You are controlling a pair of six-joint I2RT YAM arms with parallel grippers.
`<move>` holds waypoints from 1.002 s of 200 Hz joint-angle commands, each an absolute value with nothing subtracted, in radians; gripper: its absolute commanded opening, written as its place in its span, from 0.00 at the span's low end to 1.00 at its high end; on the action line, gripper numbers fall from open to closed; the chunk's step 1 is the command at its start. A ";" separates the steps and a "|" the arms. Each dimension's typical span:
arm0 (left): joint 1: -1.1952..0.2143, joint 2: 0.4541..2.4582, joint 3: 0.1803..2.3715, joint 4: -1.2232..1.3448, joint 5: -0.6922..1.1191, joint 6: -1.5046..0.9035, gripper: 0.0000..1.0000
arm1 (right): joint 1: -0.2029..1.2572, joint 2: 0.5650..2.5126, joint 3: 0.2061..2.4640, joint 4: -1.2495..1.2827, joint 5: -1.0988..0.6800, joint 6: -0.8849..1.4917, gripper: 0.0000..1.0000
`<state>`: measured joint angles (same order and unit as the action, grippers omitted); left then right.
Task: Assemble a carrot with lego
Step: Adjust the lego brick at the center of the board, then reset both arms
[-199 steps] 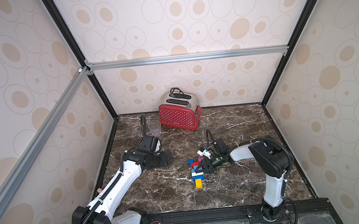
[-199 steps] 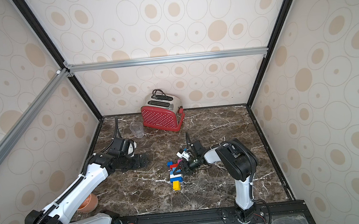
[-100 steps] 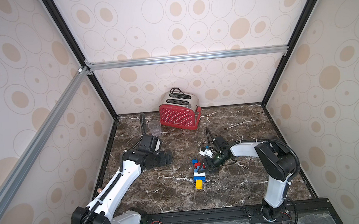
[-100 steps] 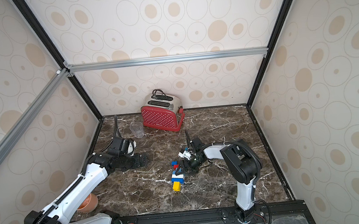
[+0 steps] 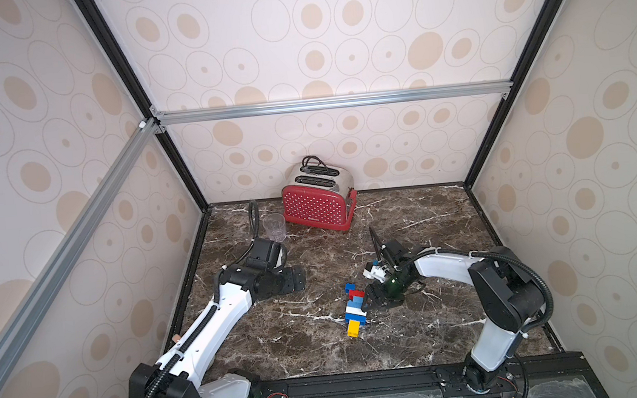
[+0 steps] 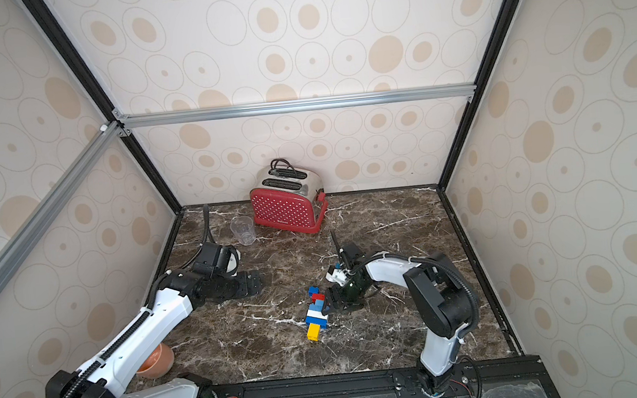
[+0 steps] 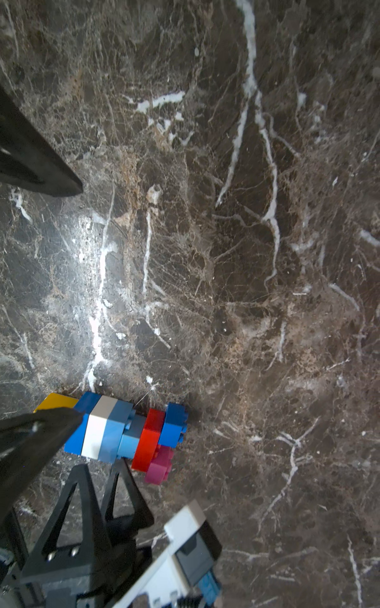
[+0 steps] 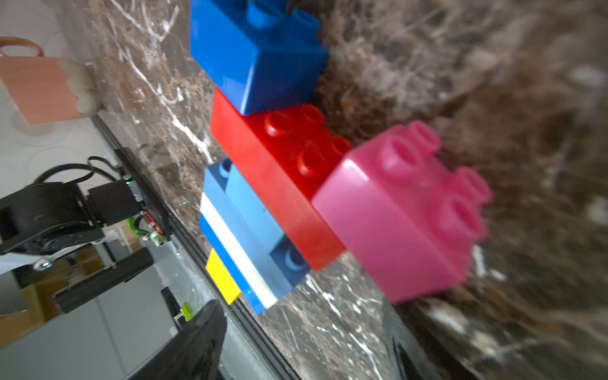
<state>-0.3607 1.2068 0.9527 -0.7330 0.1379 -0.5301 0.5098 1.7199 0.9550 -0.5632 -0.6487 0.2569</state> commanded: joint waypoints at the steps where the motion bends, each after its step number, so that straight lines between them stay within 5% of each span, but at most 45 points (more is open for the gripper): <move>1: -0.353 1.208 0.966 -0.716 -0.048 -0.487 0.99 | 0.496 1.628 0.936 -0.596 -0.457 0.264 0.80; 85: -0.315 1.062 0.650 -0.180 -0.568 -0.265 0.99 | 0.287 1.413 0.889 -0.323 -0.102 0.124 0.98; 138: -0.192 1.119 0.517 0.171 -0.532 -0.116 0.99 | 0.148 1.383 0.684 0.097 0.102 -0.006 0.99; 200: -0.108 1.387 0.469 0.581 -0.469 -0.002 0.99 | 0.085 1.422 0.449 0.645 0.048 -0.076 0.99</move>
<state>-0.1207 1.3090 0.4568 0.3641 -0.4969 -0.0990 0.1055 1.3994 0.4740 0.3603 0.0685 -0.0368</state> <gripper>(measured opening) 0.989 0.996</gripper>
